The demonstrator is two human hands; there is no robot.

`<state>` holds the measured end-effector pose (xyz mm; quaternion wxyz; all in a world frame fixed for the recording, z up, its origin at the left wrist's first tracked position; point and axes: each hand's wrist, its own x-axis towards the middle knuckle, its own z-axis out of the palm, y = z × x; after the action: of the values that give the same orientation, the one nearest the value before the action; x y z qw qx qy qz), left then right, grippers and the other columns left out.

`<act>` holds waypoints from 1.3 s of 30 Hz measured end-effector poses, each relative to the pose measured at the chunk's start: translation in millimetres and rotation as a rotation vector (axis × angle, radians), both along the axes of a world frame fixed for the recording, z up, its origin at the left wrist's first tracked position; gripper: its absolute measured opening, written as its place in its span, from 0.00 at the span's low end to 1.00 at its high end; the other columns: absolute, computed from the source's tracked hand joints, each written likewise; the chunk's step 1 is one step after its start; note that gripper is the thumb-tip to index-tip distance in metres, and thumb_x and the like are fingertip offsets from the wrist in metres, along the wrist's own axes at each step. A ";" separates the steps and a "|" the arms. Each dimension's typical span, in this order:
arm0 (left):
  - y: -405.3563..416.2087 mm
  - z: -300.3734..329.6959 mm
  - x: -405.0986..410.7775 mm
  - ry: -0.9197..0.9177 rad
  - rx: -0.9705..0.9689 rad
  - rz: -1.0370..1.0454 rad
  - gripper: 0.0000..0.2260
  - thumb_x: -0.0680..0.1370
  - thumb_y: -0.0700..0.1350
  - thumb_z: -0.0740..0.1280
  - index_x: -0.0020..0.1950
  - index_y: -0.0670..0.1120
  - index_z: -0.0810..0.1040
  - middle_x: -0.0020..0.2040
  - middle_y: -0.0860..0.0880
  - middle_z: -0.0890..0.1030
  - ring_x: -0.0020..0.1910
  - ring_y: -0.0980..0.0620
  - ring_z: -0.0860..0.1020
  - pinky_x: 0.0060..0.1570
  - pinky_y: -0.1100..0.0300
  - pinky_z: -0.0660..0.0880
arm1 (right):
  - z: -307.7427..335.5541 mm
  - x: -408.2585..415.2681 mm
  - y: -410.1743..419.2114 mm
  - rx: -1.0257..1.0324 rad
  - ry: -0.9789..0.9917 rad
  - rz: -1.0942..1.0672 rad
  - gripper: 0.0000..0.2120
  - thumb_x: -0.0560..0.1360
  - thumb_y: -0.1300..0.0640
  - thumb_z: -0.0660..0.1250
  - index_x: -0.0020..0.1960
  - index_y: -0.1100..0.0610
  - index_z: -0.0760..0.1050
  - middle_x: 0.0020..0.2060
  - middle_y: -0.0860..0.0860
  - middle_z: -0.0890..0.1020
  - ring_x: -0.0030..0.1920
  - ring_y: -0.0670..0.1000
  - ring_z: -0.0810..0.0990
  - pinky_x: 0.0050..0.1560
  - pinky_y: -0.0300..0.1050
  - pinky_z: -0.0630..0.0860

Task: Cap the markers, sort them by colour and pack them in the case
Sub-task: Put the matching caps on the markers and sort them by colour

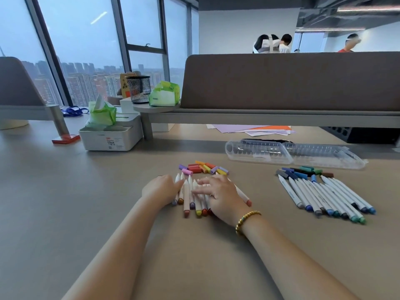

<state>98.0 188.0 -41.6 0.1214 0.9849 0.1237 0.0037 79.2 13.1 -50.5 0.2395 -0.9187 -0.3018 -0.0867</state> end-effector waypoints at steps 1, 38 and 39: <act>-0.3 0.0 -0.9 0.014 0.008 -0.008 0.19 0.81 0.55 0.53 0.46 0.43 0.75 0.35 0.47 0.73 0.35 0.50 0.71 0.30 0.60 0.63 | 0.2 0.5 -1.2 -0.010 0.018 -0.017 0.24 0.76 0.57 0.48 0.62 0.48 0.78 0.66 0.46 0.73 0.67 0.50 0.63 0.68 0.45 0.56; 12.0 11.1 2.9 -0.093 -1.629 0.087 0.10 0.81 0.36 0.58 0.61 0.34 0.69 0.42 0.42 0.75 0.43 0.48 0.80 0.43 0.56 0.80 | 17.7 102.8 -23.7 -0.026 0.325 -0.380 0.15 0.78 0.48 0.62 0.51 0.60 0.78 0.46 0.56 0.81 0.45 0.52 0.77 0.44 0.44 0.73; 11.8 11.0 3.4 -0.080 -1.626 0.078 0.10 0.81 0.36 0.58 0.60 0.35 0.69 0.42 0.42 0.75 0.43 0.48 0.80 0.43 0.56 0.81 | 17.4 102.5 -23.5 -0.051 0.315 -0.383 0.16 0.78 0.48 0.62 0.51 0.60 0.78 0.45 0.56 0.81 0.44 0.52 0.77 0.42 0.43 0.73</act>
<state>101.4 199.8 -30.6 0.8024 0.5831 0.1174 -0.0479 181.8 -10.4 -33.1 0.2396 -0.9671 -0.0832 0.0211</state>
